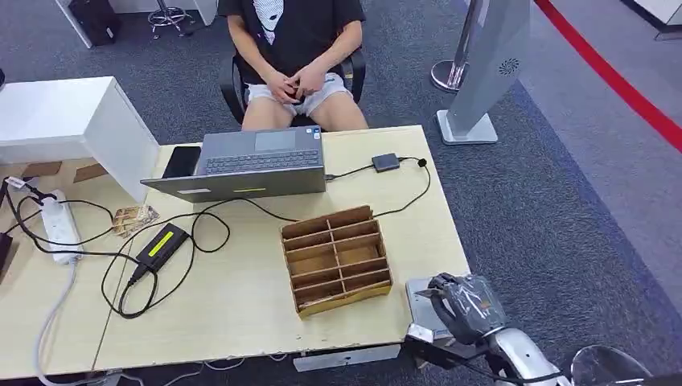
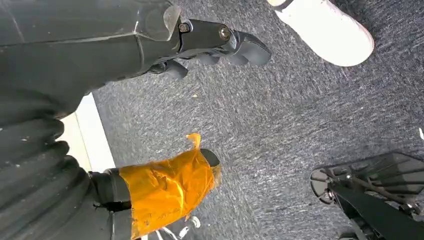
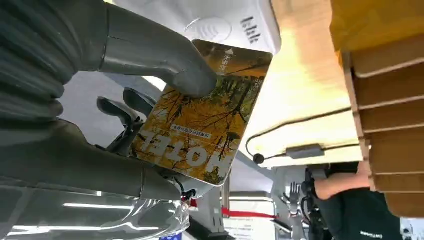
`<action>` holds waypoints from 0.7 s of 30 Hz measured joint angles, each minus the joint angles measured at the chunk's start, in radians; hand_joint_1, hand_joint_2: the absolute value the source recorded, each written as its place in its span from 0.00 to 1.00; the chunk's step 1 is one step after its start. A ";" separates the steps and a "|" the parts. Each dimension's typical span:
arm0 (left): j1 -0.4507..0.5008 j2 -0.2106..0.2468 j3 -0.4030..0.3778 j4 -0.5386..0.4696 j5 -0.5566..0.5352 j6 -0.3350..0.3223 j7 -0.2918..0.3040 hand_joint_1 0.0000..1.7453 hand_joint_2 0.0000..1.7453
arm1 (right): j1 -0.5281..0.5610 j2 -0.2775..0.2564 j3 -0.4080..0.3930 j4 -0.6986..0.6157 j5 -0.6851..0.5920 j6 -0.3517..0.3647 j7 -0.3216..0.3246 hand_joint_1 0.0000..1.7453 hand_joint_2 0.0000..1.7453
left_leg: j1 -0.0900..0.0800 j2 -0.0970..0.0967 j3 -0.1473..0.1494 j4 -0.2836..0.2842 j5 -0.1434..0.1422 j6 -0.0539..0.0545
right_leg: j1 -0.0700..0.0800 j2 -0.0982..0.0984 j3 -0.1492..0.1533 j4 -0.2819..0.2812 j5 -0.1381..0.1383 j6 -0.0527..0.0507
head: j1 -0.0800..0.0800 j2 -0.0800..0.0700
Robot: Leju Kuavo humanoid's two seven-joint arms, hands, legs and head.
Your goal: Pass the card to the sensor for recognition and then transmit it.
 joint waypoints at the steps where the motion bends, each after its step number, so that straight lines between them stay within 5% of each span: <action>1: 0.000 0.001 0.000 0.000 -0.001 0.000 0.000 0.00 1.00 | -0.002 0.000 0.003 0.003 0.001 0.000 0.004 1.00 1.00 | 0.000 0.000 0.000 0.000 0.000 0.000 | 0.000 0.000 0.000 0.000 0.000 0.000 | 0.000 0.000; 15: 0.000 0.003 0.016 0.000 -0.018 0.000 0.003 0.00 1.00 | -0.003 -0.045 0.031 -0.029 0.088 -0.022 0.055 1.00 1.00 | 0.000 0.000 0.000 0.000 0.000 0.000 | 0.000 0.000 0.000 0.000 0.000 0.000 | 0.000 0.000; 21: 0.000 0.004 0.021 0.000 -0.033 0.000 0.002 0.00 1.00 | -0.030 -0.070 0.015 -0.138 0.079 -0.124 0.022 1.00 1.00 | 0.000 0.001 -0.001 0.000 0.000 0.000 | 0.000 0.001 0.000 0.001 0.000 -0.001 | 0.000 0.000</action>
